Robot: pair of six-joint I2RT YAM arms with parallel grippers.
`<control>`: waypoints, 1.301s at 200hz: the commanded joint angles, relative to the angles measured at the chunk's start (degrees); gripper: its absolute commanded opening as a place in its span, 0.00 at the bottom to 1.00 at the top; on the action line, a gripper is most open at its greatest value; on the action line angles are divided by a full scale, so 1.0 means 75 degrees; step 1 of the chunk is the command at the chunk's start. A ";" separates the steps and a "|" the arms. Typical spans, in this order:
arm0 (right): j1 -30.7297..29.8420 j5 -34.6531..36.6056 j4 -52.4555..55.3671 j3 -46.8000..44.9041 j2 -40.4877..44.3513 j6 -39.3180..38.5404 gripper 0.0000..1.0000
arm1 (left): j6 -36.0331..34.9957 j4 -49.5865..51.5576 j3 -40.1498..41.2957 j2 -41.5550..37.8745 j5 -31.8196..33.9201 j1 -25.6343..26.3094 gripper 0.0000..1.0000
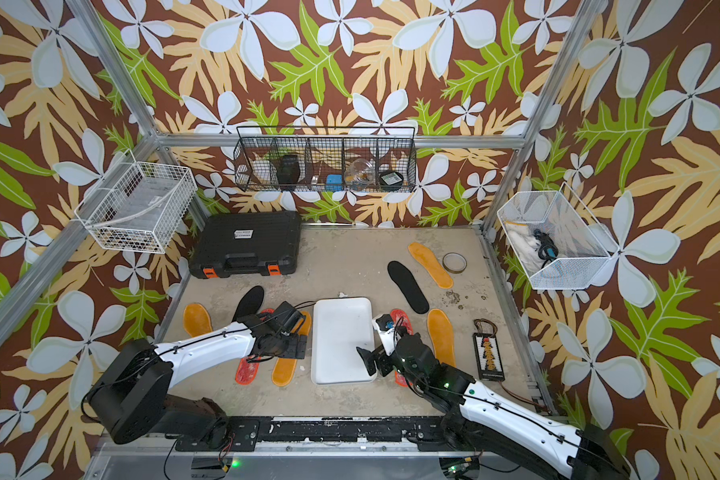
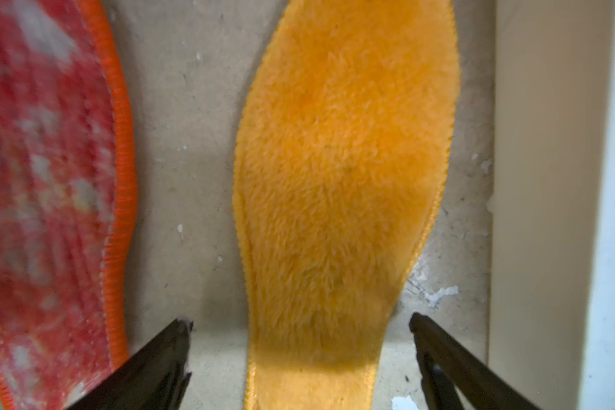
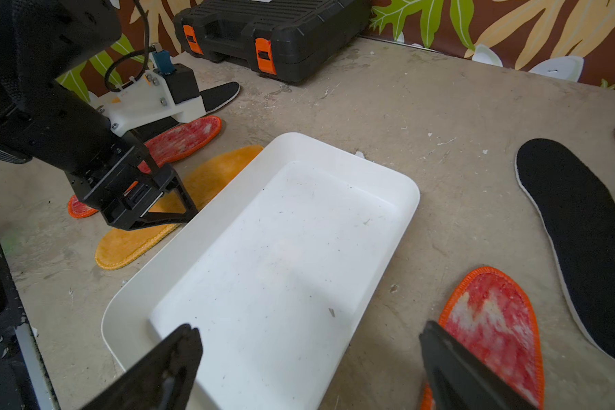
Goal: Put the insoles into the storage box
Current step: Pick up the insole from the center of the board, then place the insole in the storage box.
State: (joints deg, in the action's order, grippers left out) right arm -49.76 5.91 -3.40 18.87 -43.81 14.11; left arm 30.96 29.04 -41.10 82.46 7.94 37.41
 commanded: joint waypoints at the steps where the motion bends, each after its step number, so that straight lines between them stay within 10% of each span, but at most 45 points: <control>1: 0.0001 0.0126 -0.0140 0.0012 0.0043 -0.0054 0.99 | -0.0094 -0.0193 0.0008 0.0140 -0.0227 0.0004 0.95; 140: 0.0001 0.0523 0.0094 0.0246 0.0196 -0.0065 0.99 | -0.0039 -0.0265 -0.0064 0.0414 0.0379 0.0110 0.58; 260: 0.0001 0.0930 0.0630 0.0904 0.0181 0.0066 0.99 | 0.0430 0.1595 -0.1420 -0.0796 0.1401 0.0110 0.58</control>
State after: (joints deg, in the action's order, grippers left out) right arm -49.76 10.11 -0.23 24.08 -42.61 13.50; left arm 32.77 35.00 -49.06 78.37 15.40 38.26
